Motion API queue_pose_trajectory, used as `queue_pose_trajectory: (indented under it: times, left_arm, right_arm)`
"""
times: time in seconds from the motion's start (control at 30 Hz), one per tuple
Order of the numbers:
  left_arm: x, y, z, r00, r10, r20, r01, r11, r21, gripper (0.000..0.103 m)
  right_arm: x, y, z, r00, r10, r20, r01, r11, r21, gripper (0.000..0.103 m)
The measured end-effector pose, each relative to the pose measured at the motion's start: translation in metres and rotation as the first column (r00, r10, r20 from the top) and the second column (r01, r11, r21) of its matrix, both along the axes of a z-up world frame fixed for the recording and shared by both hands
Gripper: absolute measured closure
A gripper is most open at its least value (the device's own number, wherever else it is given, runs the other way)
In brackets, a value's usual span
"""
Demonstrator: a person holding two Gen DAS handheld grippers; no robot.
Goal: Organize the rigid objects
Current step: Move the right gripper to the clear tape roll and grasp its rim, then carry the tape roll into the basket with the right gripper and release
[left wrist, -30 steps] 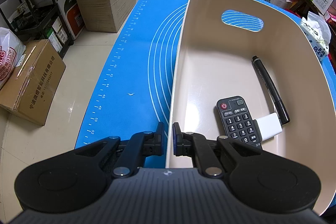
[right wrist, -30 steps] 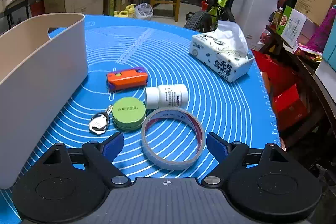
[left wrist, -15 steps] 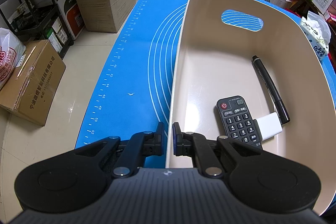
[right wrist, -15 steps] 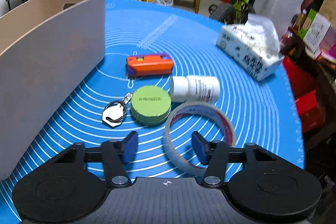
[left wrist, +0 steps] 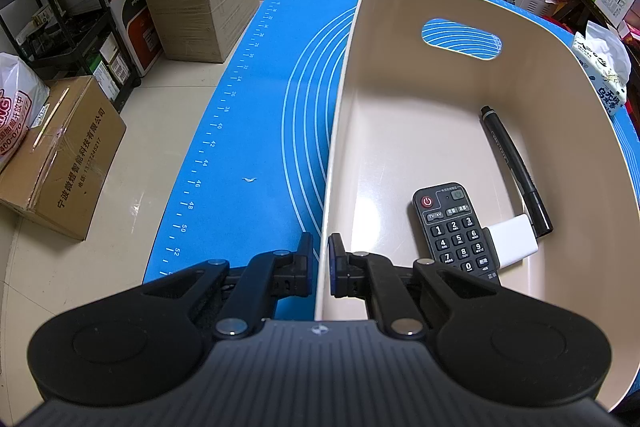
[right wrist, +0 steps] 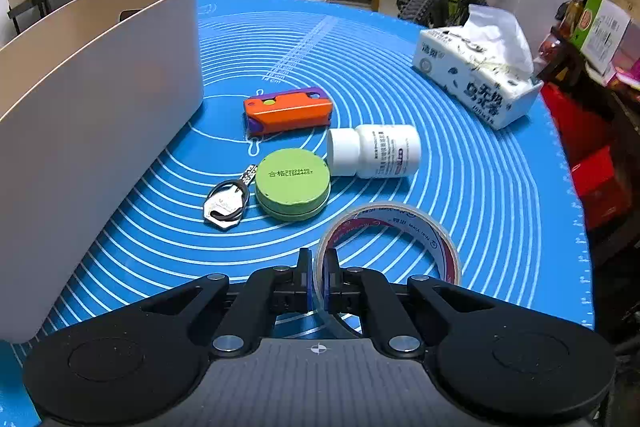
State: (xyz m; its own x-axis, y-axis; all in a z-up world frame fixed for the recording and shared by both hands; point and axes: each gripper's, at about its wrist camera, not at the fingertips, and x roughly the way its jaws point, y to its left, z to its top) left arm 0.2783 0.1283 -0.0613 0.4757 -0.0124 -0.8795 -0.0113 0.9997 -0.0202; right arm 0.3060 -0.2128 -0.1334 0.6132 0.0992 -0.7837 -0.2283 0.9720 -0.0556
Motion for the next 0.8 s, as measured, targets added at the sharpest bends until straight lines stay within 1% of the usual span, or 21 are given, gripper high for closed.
queue_pose_trajectory:
  times: [0.1, 0.23, 0.5, 0.57, 0.63, 0.8]
  left_arm:
    - [0.000, 0.000, 0.000, 1.000, 0.000, 0.000, 0.000, 1.000, -0.004, 0.092]
    - [0.000, 0.000, 0.000, 1.000, 0.000, 0.000, 0.000, 1.000, -0.004, 0.092]
    - [0.000, 0.000, 0.000, 1.000, 0.001, -0.001, -0.001, 1.000, -0.007, 0.092]
    - [0.000, 0.000, 0.000, 1.000, 0.001, -0.001, -0.001, 1.000, -0.006, 0.092]
    - [0.000, 0.000, 0.000, 1.000, 0.001, -0.001, -0.001, 1.000, -0.006, 0.092]
    - [0.000, 0.000, 0.000, 1.000, 0.001, -0.001, -0.001, 1.000, -0.006, 0.092]
  right_arm:
    - [-0.005, 0.001, 0.008, 0.999, -0.020, 0.027, 0.020, 1.000, -0.003, 0.087]
    - [-0.011, 0.003, 0.025, 0.996, -0.033, 0.084, 0.034, 0.999, -0.011, 0.087]
    - [-0.019, 0.004, 0.054, 0.982, -0.070, 0.175, 0.068, 0.998, 0.014, 0.087]
    - [-0.020, 0.006, 0.064, 0.978, -0.073, 0.197, 0.068, 0.997, 0.033, 0.087]
    - [-0.020, 0.007, 0.075, 0.973, -0.083, 0.217, 0.067, 0.995, 0.077, 0.087]
    - [-0.020, 0.021, 0.099, 0.957, -0.061, 0.284, 0.033, 0.994, 0.103, 0.087]
